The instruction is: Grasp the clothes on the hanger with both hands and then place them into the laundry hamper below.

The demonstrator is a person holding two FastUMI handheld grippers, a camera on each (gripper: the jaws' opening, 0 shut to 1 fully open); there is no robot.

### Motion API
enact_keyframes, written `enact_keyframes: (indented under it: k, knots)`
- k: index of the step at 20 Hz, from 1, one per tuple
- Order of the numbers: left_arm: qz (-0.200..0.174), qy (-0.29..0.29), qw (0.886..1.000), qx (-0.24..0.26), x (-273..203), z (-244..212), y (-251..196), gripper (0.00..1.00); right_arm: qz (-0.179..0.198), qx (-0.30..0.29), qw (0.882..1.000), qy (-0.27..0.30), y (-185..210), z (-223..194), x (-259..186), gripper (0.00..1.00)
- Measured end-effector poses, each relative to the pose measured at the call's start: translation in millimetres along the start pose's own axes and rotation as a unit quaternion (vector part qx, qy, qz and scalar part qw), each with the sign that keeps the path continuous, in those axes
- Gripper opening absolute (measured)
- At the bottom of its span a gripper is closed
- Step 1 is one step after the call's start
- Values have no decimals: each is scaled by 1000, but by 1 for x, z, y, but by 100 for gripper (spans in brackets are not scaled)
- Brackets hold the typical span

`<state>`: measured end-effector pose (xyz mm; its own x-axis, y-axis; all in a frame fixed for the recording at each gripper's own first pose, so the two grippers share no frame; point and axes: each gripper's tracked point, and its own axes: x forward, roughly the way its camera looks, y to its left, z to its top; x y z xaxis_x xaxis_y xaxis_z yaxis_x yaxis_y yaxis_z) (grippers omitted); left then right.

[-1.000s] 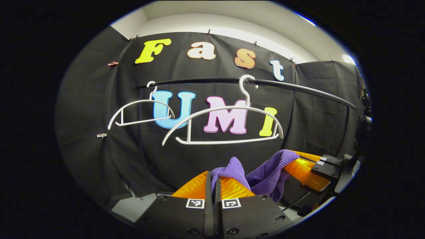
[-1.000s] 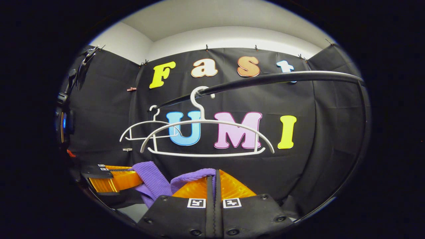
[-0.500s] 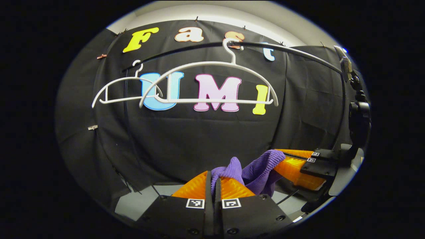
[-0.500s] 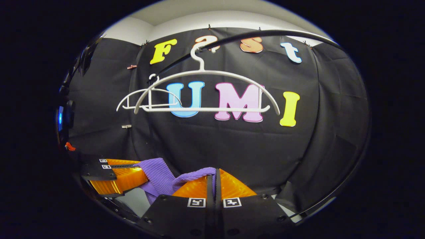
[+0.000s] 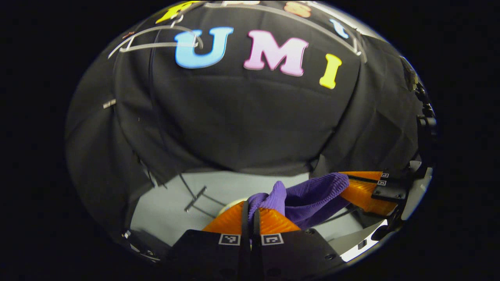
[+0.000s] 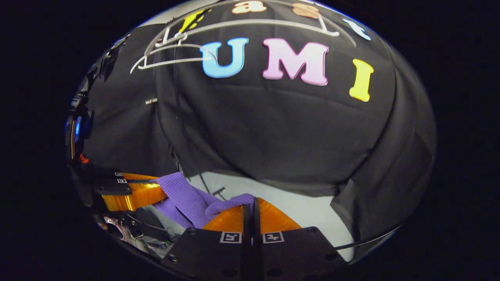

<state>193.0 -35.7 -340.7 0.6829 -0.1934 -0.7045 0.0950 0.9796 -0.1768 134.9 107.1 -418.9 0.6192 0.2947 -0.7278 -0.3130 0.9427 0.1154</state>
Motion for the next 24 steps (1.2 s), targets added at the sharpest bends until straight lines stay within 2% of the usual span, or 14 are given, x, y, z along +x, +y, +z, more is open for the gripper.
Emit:
enact_keyframes:
  k: [3, 6, 9, 11, 12, 13, 15, 16, 18, 24]
  knots:
    - [17, 95, 994, -41, 28, -36, 8, 5, 4, 6, 996, 88, -3, -54, 40, 5]
    - [42, 180, 981, -58, 33, -67, 10, 5, 2, 1, 983, 185, -7, -96, 54, 5]
    - [43, 252, 965, -63, 29, -78, 3, 5, 1, 24, 968, 250, -6, -125, 52, 5]
    - [56, 281, 956, -59, 18, -82, 7, 5, 5, 49, 963, 266, -3, -130, 54, 5]
    - [65, 282, 956, -56, 19, -81, 8, 7, -4, 60, 963, 263, -5, -130, 57, 12]
    - [71, 283, 955, -52, 15, -74, 9, 9, -19, 65, 964, 258, -9, -126, 57, 41]
    - [81, 281, 956, -30, 20, -78, 16, 42, -22, 73, 962, 262, -8, -126, 51, 100]
    - [83, 275, 958, -20, 20, -77, 20, 59, -21, 76, 961, 264, -6, -126, 57, 98]
    - [75, 264, 961, -20, 25, -74, 19, 92, -29, 71, 962, 262, -11, -121, 53, 100]
    - [57, 238, 969, -27, 20, -70, 17, 93, -40, 83, 967, 238, 4, -108, 34, 100]
